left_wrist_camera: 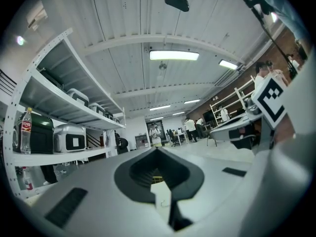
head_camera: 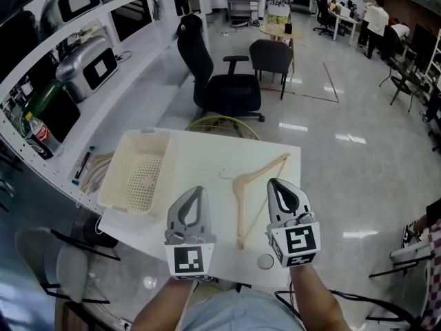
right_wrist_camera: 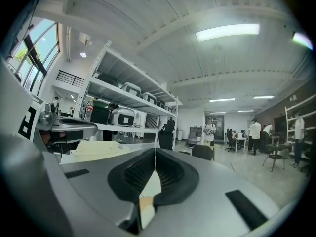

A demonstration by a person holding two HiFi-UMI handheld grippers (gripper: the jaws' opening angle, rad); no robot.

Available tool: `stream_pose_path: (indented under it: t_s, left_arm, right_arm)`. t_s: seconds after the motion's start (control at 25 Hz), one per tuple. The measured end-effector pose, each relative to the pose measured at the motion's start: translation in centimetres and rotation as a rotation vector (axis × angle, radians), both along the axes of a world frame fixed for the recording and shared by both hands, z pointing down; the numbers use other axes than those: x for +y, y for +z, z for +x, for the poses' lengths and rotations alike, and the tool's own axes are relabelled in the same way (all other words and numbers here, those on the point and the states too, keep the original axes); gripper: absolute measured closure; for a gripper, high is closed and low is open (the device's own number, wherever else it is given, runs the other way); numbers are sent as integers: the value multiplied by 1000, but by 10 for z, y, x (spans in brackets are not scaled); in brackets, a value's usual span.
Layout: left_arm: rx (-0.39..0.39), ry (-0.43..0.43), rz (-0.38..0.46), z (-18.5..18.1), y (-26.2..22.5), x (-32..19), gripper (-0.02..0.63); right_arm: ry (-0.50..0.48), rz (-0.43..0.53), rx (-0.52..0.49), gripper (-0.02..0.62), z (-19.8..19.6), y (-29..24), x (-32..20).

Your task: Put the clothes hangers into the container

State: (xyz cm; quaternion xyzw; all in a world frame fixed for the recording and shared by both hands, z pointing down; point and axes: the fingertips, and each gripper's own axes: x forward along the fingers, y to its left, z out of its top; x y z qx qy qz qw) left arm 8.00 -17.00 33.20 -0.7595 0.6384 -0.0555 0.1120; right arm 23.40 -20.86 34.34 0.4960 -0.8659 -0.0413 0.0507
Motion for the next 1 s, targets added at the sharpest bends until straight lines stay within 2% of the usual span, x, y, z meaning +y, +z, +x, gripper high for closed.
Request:
stream_pose_path:
  t_s: [0.24, 0.68, 0.88, 1.0]
  left_arm:
    - [25, -5, -10, -20, 4, -16, 595]
    - [36, 88, -53, -38, 21, -53, 594]
    - [11, 120, -60, -49, 32, -66, 595]
    - [32, 124, -84, -50, 35, -72, 595]
  right_arm:
    - [26, -3, 11, 583, -9, 4, -17]
    - [108, -75, 47, 583, -32, 33, -42]
    - [130, -110, 53, 583, -42, 46, -53]
    - [140, -142, 58, 583, -45, 57, -57]
